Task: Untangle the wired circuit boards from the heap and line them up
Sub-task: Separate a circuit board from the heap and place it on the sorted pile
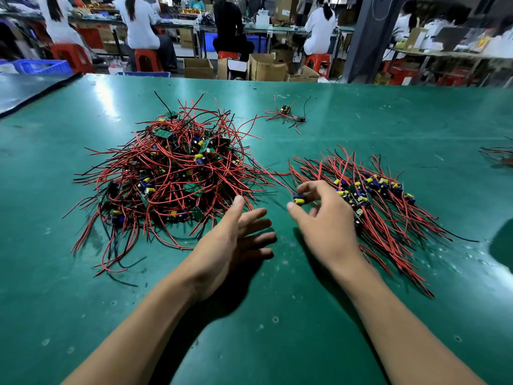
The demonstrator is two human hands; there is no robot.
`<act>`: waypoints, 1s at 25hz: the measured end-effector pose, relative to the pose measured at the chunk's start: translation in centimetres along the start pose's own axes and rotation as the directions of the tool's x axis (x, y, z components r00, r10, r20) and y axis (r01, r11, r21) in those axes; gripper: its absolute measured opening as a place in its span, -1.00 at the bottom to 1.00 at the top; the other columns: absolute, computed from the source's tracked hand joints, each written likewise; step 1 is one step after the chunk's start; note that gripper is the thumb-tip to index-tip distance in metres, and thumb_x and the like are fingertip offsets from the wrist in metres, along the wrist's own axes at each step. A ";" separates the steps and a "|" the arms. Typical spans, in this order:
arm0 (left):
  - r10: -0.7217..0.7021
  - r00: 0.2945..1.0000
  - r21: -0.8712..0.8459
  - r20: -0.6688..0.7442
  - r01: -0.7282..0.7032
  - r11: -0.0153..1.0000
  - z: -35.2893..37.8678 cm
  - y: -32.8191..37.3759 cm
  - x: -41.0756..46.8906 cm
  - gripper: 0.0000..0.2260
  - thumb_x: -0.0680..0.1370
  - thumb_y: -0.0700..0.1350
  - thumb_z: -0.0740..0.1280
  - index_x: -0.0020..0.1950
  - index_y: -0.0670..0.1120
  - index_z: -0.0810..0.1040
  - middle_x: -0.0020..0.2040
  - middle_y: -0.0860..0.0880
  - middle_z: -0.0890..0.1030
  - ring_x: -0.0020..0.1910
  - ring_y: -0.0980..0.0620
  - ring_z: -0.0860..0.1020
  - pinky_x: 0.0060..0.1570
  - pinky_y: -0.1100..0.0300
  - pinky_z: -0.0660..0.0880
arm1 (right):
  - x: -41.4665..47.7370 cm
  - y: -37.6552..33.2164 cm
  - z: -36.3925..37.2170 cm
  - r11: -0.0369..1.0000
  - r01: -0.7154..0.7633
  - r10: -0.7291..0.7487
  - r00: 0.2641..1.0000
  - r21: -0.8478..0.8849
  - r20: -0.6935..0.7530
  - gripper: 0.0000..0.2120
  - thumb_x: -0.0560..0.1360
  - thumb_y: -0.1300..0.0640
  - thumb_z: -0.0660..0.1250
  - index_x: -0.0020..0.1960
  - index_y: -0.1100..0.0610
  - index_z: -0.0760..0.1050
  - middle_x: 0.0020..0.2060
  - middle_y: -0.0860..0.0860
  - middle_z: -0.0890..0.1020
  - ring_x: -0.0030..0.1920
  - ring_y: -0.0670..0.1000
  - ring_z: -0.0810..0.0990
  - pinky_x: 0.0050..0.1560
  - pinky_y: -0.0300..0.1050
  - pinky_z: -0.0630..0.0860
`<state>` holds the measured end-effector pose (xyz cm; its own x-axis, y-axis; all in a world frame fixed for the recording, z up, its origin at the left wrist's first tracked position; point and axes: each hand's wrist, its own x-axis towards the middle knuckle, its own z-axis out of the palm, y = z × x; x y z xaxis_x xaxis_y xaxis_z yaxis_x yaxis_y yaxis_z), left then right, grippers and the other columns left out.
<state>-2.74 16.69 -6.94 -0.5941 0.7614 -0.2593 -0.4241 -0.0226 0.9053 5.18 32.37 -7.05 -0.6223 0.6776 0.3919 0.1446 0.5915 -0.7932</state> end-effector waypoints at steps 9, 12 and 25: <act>0.209 0.963 0.093 -0.168 -0.196 0.976 -0.1 -0.1 -0.6 -0.85 0.63 -0.15 0.26 0.18 -0.14 0.51 -0.04 -0.23 0.62 -0.30 -0.13 0.63 -0.29 0.01 0.64 | -0.9 -0.4 0.3 0.911 0.245 -0.209 0.968 -0.333 0.142 -0.70 0.51 0.08 0.44 0.22 0.12 0.58 0.07 0.04 0.54 0.12 0.08 0.52 0.20 0.02 0.47; 0.328 0.876 0.178 -0.353 -0.282 0.943 -0.9 0.2 -0.6 -0.94 0.62 -0.25 0.25 0.09 -0.16 0.45 -0.09 -0.22 0.59 -0.41 -0.08 0.59 -0.47 0.06 0.58 | -1.7 0.0 1.7 0.907 0.249 -0.135 0.936 -0.340 0.326 -0.73 0.53 -0.02 0.40 0.16 0.08 0.61 0.06 0.00 0.54 0.14 0.06 0.50 0.21 -0.01 0.44; 0.300 0.836 0.147 -0.459 -0.261 0.954 -2.9 1.1 0.3 -0.33 0.58 -0.30 0.26 0.56 0.20 0.11 0.10 -0.24 0.54 -0.34 -0.15 0.67 -0.41 -0.03 0.60 | -1.9 0.0 2.3 0.838 0.245 -0.094 0.945 -0.488 0.314 -0.59 0.57 -0.14 0.30 0.33 0.04 0.51 0.26 0.03 0.45 0.29 0.09 0.41 0.30 0.03 0.34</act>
<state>-5.40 15.00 -6.97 -0.9378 0.3325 -0.1000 -0.1490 -0.1251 0.9809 4.62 30.12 -8.89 -0.8429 0.4477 0.2985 0.3438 0.8748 -0.3413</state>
